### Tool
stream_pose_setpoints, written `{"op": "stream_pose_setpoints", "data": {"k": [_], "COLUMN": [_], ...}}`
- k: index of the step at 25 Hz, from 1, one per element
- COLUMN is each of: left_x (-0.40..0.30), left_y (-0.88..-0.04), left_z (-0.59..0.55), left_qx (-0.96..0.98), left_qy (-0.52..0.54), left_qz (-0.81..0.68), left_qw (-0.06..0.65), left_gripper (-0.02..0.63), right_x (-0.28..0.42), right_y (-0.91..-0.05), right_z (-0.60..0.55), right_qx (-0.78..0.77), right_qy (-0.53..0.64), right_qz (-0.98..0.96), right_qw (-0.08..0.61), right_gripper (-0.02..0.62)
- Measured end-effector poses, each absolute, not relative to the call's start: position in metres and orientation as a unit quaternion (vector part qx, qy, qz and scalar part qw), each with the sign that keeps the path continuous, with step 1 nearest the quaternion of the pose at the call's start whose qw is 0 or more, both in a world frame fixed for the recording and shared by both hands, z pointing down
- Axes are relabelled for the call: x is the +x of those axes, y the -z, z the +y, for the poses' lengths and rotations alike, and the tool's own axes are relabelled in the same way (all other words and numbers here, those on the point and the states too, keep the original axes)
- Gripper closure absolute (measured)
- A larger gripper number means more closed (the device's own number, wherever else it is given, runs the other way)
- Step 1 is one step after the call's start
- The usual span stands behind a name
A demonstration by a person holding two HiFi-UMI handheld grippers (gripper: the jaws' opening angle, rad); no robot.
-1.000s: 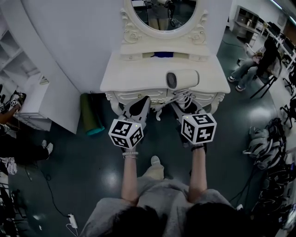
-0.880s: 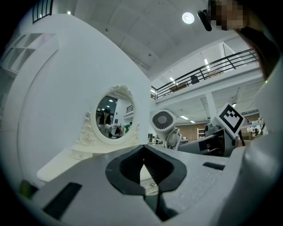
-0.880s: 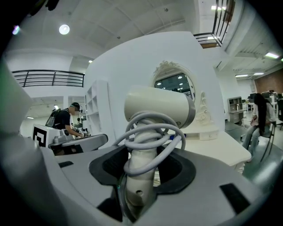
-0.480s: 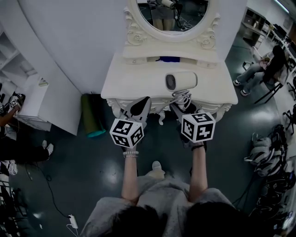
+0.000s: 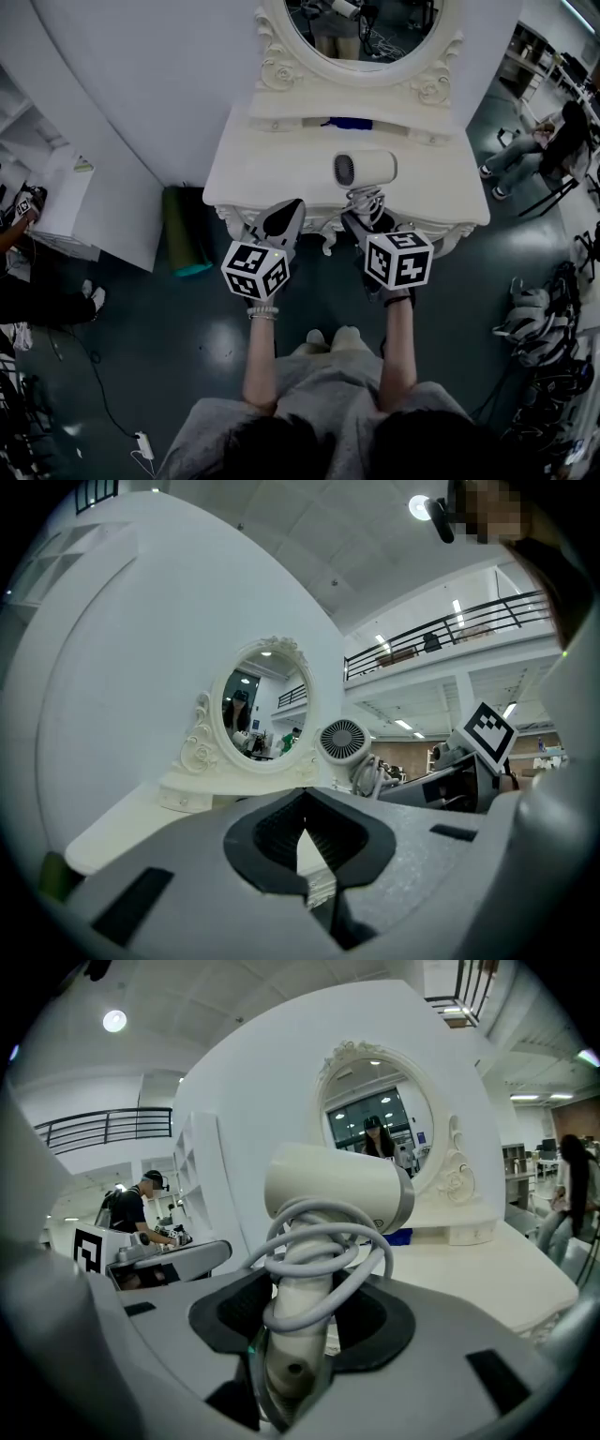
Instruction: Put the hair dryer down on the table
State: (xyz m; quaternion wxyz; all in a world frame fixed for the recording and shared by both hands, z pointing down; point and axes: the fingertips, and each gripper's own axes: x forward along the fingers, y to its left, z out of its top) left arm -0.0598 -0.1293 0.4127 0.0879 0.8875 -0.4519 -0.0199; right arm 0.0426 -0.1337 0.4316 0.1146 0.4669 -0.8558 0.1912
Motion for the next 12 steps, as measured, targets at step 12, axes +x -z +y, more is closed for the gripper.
{"op": "stream_pose_setpoints", "data": {"k": [12], "left_x": [-0.092], "left_y": [-0.424], "left_z": [-0.189], "left_qx": [0.863], "left_qy": [0.023], "left_qz": [-0.493], "left_qw": [0.107], "left_gripper": [0.601], "right_x": [0.005], "right_y": [-0.445], "right_z": [-0.209], "right_qx": [0.414], "right_qy": [-0.193], "right_qz": [-0.876], "right_qw": [0.151], "right_gripper": [0.4]}}
